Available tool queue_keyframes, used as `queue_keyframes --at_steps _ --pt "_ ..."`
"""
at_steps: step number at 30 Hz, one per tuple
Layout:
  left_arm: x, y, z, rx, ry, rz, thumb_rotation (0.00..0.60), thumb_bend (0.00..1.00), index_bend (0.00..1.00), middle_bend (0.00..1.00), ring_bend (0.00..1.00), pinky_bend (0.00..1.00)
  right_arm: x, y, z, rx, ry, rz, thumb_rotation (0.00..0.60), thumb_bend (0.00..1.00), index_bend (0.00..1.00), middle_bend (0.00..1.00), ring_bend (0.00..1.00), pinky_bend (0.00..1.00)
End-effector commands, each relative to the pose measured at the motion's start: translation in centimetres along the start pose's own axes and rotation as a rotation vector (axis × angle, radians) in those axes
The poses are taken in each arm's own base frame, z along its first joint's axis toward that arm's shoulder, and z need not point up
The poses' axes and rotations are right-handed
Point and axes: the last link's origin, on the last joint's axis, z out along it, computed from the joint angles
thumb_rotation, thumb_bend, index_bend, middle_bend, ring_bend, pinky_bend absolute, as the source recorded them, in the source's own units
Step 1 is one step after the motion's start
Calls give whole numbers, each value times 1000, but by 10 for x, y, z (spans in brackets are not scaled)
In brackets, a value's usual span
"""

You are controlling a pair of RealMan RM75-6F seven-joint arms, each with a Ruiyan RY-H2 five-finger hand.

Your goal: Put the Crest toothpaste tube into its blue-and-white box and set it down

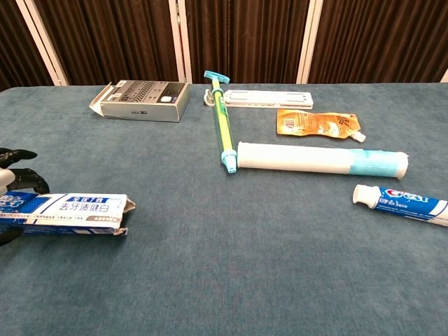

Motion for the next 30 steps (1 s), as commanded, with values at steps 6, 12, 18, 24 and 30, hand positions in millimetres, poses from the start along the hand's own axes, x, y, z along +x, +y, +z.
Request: queue_keyframes --at_steps 6,12,18,24,30 --pt "1 1 0 4 38 -26 600 388 338 283 72 65 1 1 -2 -10 -1 -11 600 190 167 219 93 0" --pt "8 -3 0 14 64 -73 600 387 364 343 112 100 3 -2 0 0 8 -15 600 191 169 226 93 0" --pt "12 -10 -3 26 85 -70 600 388 366 399 162 151 3 -6 2 10 10 -20 600 191 169 229 93 0" --pt "17 -14 -4 34 102 -87 600 388 390 428 162 148 4 -8 3 12 15 -26 600 190 169 238 93 0" --pt "31 -19 -4 45 153 -108 600 387 398 417 160 147 7 -10 7 19 21 -34 600 190 173 239 93 0"
